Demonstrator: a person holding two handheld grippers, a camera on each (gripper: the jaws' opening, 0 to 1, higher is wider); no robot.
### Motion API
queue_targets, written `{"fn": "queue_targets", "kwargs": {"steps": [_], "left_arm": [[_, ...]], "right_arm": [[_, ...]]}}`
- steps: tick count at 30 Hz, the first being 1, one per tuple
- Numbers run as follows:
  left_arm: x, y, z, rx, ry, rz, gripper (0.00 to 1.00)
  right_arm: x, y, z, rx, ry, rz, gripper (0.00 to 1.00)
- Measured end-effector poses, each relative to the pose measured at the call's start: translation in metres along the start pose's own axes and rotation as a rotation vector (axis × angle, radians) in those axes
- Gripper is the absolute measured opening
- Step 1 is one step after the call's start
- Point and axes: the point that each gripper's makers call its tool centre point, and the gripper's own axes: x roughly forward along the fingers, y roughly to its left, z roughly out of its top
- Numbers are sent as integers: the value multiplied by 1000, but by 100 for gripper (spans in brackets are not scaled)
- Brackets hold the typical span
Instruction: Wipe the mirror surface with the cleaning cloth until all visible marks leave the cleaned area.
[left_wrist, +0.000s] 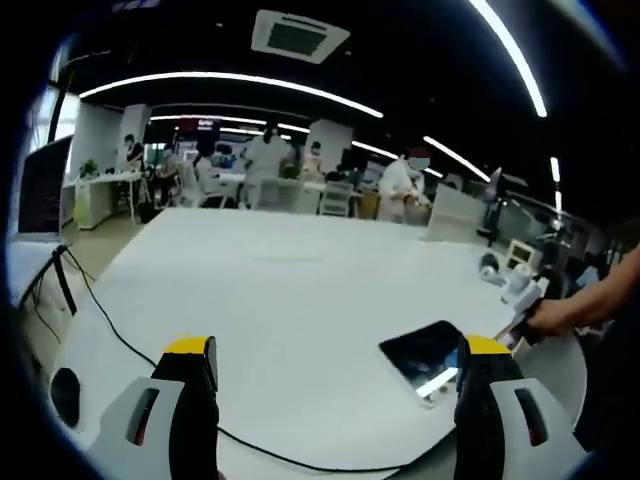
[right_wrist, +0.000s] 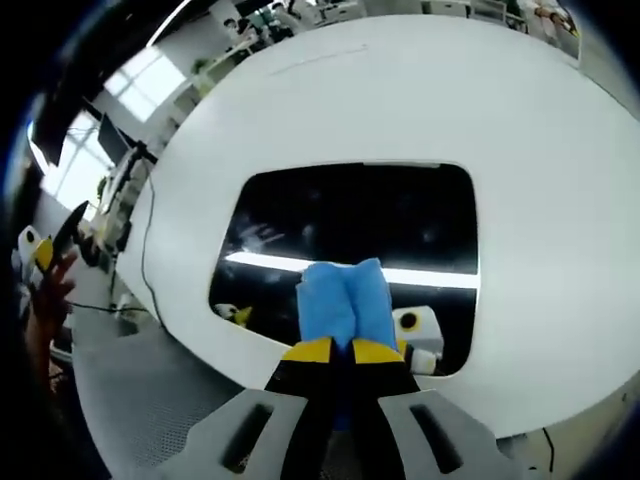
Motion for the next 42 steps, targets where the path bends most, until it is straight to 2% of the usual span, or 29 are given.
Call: {"fn": "queue_targets", "kwargs": {"steps": [3,21,29,42], "left_arm": [[1,0,-2,-38,13,-2,100],[12,-13,3,-19,28,-17,100],[15,-20,-5,-25,57,-25,100],[16,-23,0,-32,47,-35,100]], "right_arm": [[-2,-2,0,-8,3,0,0],[-12,-35,2,22,-4,-7,0],[-16,-47,2,29,-9,-16,0],[-18,-51,2,37,-4,-36,0]]}}
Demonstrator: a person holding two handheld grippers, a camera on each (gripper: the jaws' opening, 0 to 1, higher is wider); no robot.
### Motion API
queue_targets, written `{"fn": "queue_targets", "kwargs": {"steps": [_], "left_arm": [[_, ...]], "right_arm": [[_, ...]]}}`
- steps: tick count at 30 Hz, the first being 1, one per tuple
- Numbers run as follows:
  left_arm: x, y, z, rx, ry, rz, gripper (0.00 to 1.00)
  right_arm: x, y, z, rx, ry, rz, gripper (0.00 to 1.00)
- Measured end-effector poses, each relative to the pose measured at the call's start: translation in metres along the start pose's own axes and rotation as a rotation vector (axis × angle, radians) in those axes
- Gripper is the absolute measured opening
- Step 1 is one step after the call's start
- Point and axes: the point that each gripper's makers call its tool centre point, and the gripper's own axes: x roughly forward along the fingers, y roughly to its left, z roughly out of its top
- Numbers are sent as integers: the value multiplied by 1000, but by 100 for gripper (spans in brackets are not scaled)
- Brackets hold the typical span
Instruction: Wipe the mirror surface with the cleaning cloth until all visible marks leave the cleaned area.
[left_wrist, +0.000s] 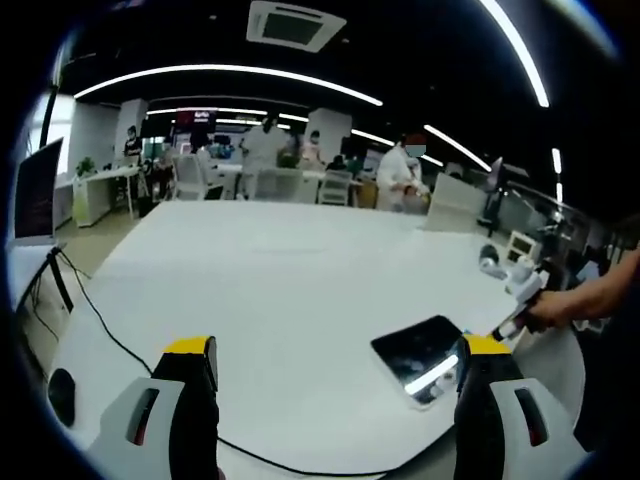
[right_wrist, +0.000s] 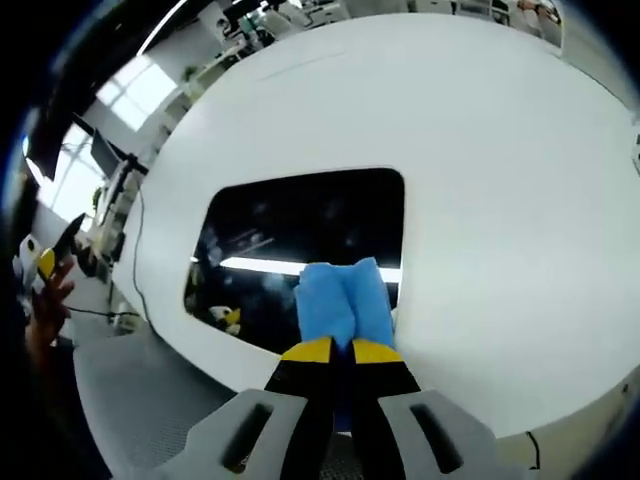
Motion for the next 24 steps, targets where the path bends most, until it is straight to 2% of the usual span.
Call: {"fn": "queue_targets", "kwargs": {"steps": [5,12,24], "left_arm": [[0,-1,-2,4,5,-5,100],[2,-1,-3,-5,-4,-2,100],[2,-10,-5,-1,-3,-5,100]], "right_arm": [[-2,-15,2,35,-12,-14,0],[1,-13,11,50,-35,-22,0],[15,-15,49,64,-72,-40,0]]}}
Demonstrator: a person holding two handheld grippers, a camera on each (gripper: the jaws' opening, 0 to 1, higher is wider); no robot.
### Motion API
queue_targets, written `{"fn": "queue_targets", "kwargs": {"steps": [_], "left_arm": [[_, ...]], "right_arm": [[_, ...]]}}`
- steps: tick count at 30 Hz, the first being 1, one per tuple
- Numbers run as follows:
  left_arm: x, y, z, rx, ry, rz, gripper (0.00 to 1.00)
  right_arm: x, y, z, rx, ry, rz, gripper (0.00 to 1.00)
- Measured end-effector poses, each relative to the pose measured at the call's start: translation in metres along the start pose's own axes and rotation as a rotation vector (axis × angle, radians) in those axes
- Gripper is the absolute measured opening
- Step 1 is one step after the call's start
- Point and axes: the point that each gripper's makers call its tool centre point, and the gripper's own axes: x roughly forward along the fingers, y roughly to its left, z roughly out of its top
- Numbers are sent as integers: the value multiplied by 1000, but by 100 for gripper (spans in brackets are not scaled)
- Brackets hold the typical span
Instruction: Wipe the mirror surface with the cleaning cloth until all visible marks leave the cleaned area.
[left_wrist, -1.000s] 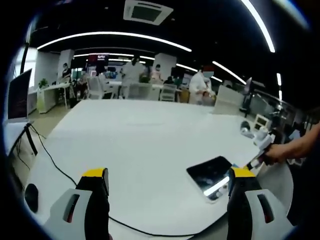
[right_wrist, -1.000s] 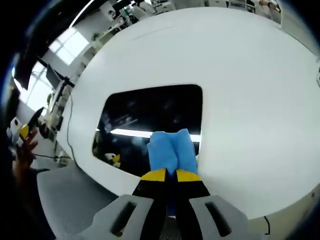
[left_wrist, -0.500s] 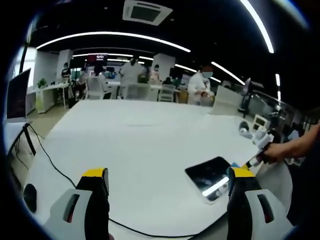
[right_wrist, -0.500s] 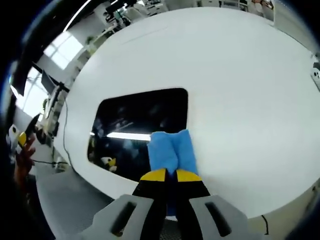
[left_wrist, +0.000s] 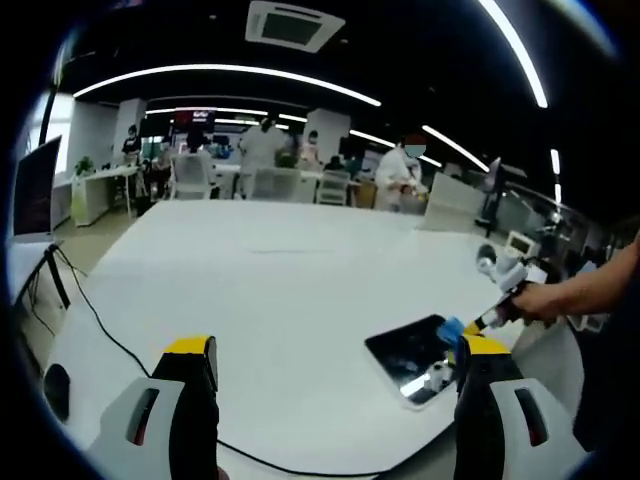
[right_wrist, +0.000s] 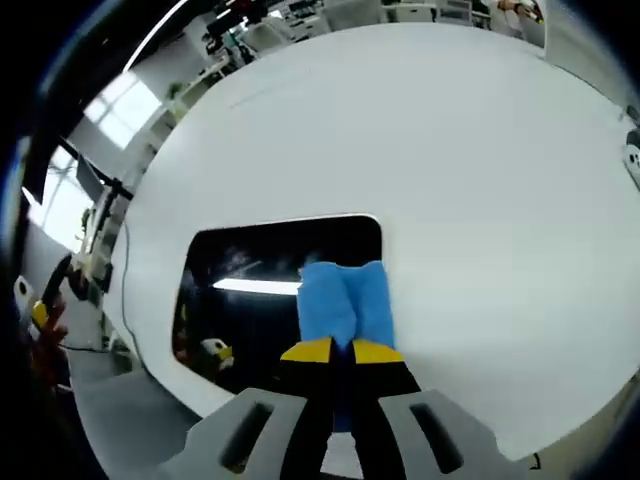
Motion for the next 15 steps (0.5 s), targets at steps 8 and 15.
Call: {"fn": "queue_targets", "kwargs": {"steps": [8,15], "left_arm": [[-1,-2,-4,2,1,6,100],[-3,-7,-8,3,6,5,100]], "right_arm": [[9,0,25,-4,-17,-17,0],[19,-4,43,-14,-32,-31,0]]}}
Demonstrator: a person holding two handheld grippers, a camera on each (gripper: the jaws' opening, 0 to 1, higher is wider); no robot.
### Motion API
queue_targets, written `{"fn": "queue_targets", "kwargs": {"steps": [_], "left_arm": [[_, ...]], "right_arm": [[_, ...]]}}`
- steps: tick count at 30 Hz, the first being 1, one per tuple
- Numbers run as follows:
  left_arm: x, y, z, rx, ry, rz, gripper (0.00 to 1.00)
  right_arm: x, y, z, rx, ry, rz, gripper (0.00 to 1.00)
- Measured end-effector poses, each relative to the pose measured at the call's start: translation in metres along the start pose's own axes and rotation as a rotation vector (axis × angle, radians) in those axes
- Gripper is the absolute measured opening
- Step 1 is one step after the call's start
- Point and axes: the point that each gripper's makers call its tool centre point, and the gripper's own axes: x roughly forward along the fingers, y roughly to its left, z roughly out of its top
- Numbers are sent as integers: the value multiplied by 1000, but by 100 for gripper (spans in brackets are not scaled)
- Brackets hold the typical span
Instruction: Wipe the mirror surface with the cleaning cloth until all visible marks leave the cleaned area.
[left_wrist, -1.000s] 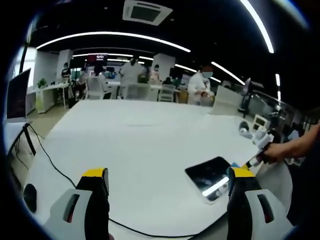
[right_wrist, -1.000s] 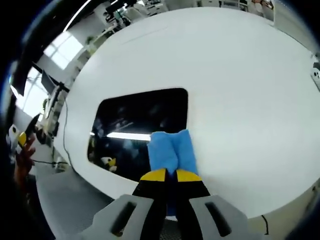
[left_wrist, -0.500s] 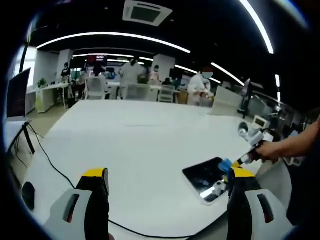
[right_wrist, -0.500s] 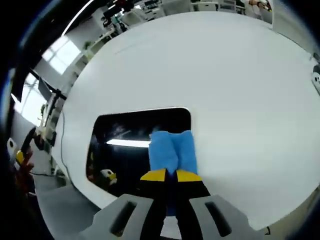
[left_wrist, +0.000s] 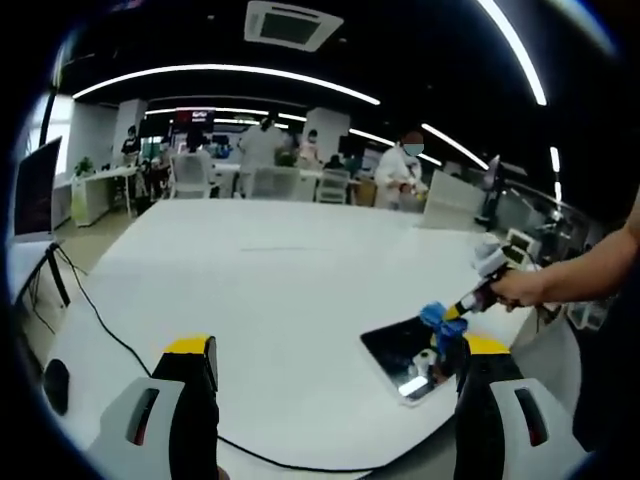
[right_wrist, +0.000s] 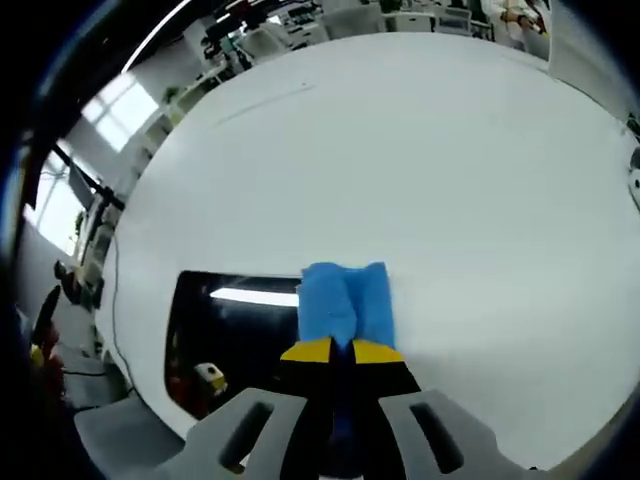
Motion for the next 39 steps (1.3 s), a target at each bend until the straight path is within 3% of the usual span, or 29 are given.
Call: {"fn": "queue_targets", "kwargs": {"steps": [9,14,23,26,30,39], "left_arm": [[-1,-1,5,-6,-13,7,100],[0,0,7,-12,-30,9,100],[0,-2,6,-20,-42,8,100],[0,-3,7,-21,-49,7,100],[1,-3,6,-28,-49,9,100],[0,-7,8,-27,-54,15,100]], "right_arm": [[2,-1,3,-23,-12,19,0],[-24,-8,18,-30,-56,25,0],[-62,-56,32,-26,-108,-34,0],[-67,-75,25,-6,-107,-55,0],[-66,-85,8,-7,-86,-72,0],[-53,-92,-15,13,-66,-73,0]]}}
